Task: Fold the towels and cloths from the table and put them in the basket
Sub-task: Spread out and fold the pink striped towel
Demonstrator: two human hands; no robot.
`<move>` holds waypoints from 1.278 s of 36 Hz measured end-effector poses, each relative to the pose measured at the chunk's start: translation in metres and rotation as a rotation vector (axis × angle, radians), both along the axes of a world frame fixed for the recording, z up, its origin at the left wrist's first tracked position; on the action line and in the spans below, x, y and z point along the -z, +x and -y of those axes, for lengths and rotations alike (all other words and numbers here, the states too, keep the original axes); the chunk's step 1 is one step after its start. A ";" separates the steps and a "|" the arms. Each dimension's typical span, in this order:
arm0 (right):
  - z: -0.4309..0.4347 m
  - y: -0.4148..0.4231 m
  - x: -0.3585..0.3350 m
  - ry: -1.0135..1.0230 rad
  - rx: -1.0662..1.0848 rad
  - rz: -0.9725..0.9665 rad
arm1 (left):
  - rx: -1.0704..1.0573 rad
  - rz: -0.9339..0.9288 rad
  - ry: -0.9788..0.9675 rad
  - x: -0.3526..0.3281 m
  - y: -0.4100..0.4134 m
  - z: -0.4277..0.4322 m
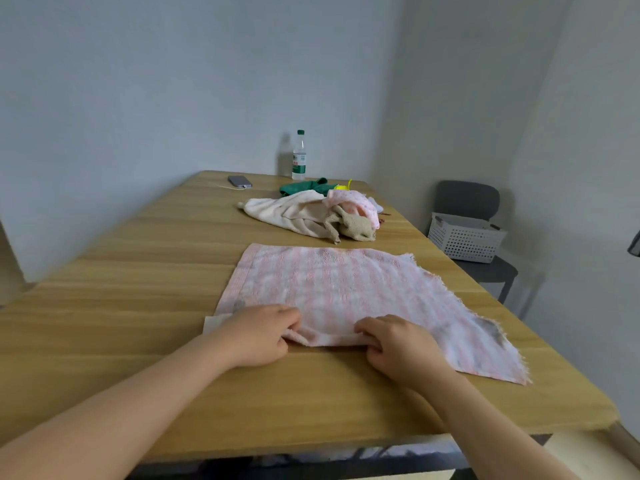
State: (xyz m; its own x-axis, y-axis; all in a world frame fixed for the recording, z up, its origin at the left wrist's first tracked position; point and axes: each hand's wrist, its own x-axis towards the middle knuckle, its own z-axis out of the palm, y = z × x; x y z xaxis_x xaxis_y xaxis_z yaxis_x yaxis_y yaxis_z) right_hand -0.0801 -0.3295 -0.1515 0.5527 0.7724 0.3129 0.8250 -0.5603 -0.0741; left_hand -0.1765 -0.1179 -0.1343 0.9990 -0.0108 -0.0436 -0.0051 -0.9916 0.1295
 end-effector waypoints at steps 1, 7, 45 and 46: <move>0.001 -0.001 -0.001 -0.010 0.037 -0.024 | -0.023 -0.011 0.011 -0.002 0.001 0.002; 0.007 -0.003 -0.009 -0.080 0.349 0.053 | -0.131 -0.006 0.091 -0.004 0.005 -0.009; -0.121 0.147 0.005 0.113 0.542 -0.208 | -0.687 0.534 -0.590 0.030 0.151 -0.146; -0.121 0.149 0.008 0.073 0.534 -0.223 | -0.667 0.511 -0.594 0.028 0.150 -0.144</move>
State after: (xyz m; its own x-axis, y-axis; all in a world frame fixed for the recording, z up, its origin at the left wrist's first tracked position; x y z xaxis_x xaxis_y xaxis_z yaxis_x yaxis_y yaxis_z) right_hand 0.0685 -0.2084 -0.1596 0.9182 0.3498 0.1857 0.3898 -0.8811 -0.2677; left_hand -0.0263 0.0265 -0.1619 0.7075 0.6717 0.2194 0.3313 -0.5896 0.7367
